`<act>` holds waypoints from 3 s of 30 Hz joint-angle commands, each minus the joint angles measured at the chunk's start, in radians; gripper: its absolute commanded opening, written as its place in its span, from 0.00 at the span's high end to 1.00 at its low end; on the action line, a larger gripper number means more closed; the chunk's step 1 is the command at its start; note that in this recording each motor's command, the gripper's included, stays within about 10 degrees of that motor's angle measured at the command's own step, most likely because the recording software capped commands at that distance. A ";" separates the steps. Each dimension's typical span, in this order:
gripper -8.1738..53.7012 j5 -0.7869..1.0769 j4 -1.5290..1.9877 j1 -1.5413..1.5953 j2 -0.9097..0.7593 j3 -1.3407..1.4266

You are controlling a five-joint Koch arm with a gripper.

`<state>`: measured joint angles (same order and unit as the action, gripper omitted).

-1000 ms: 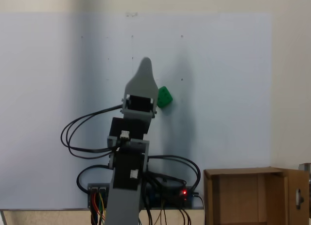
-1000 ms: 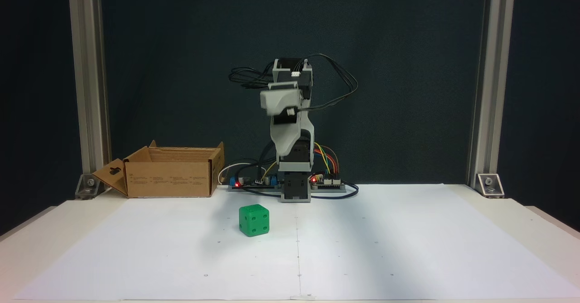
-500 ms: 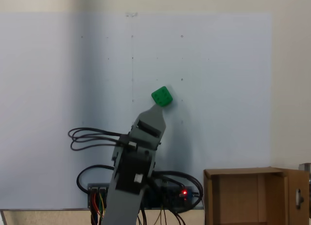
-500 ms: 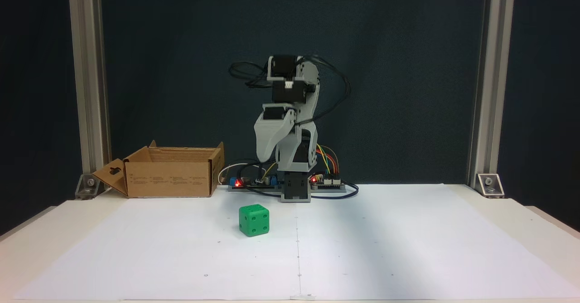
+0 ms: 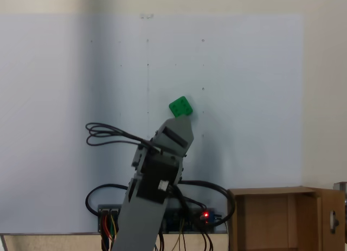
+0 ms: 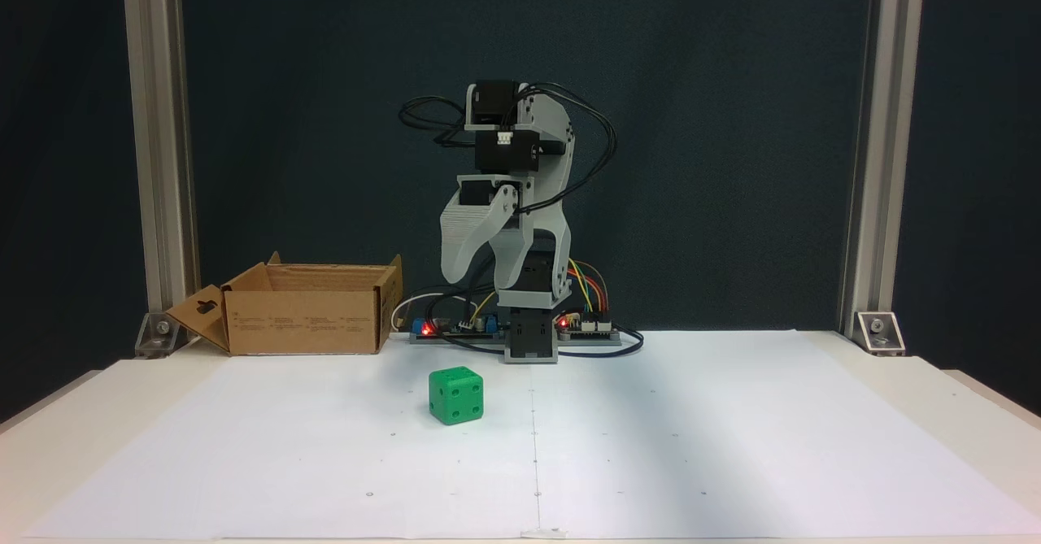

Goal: Grasp a green dice and put it in the bin.

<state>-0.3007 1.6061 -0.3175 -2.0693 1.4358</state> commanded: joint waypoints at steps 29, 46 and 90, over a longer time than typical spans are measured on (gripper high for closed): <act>0.20 -0.239 -0.209 -0.020 0.302 -0.092; 0.20 -0.278 -0.224 -0.017 0.327 -0.156; 0.22 -0.282 -0.357 0.002 0.413 -0.020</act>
<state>-0.5016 1.2747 -0.3160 -1.6521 1.4343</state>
